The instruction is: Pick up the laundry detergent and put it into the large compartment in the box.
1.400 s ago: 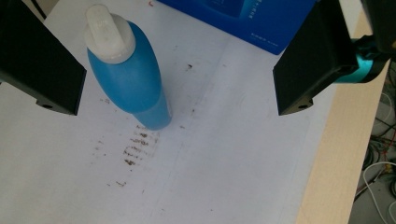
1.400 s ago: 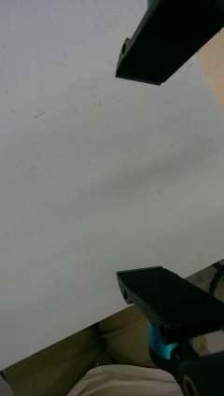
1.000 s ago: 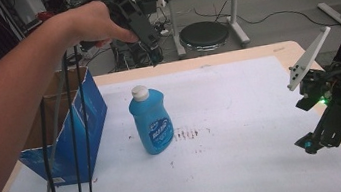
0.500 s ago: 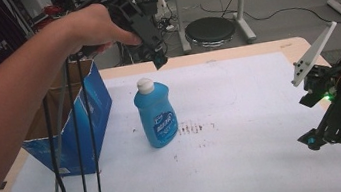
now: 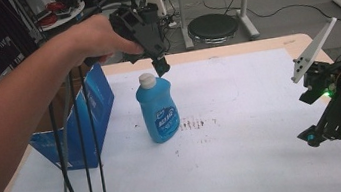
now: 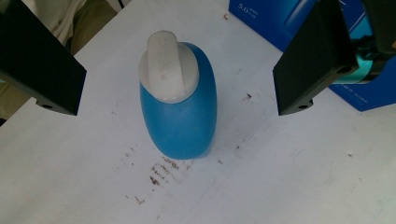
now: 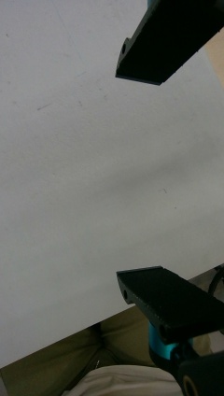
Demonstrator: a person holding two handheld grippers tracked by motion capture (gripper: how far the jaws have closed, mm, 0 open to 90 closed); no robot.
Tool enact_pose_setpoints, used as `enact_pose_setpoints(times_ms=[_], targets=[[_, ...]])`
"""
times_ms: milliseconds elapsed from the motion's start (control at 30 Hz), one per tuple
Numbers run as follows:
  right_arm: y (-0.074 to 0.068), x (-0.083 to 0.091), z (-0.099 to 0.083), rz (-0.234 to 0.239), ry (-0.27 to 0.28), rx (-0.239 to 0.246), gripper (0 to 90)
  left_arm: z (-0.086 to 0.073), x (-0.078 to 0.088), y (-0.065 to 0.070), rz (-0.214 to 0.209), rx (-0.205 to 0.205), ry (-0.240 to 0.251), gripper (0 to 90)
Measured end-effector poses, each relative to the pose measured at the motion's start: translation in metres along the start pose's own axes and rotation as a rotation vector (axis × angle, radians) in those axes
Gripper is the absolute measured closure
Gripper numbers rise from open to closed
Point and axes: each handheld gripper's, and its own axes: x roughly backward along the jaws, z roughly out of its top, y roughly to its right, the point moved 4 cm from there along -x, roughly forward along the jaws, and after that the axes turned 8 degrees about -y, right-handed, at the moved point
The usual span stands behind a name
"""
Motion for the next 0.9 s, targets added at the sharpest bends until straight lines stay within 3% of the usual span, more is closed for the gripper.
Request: enact_pose_setpoints(times_ms=[133, 467, 900], targets=[[-0.001, -0.001, 0.001, 0.001, -0.004, 0.000, 3.4, -0.002, -0.004, 0.000, 0.015, -0.005, -0.005, 2.5], [-0.003, -0.002, 0.001, -0.002, -0.005, 0.001, 3.4, -0.007, -0.024, 0.003, -0.012, 0.004, -0.009, 2.5], [-0.003, -0.002, 0.000, -0.001, 0.004, 0.010, 3.4, -0.006, -0.050, 0.004, -0.017, 0.016, -0.020, 2.5]])
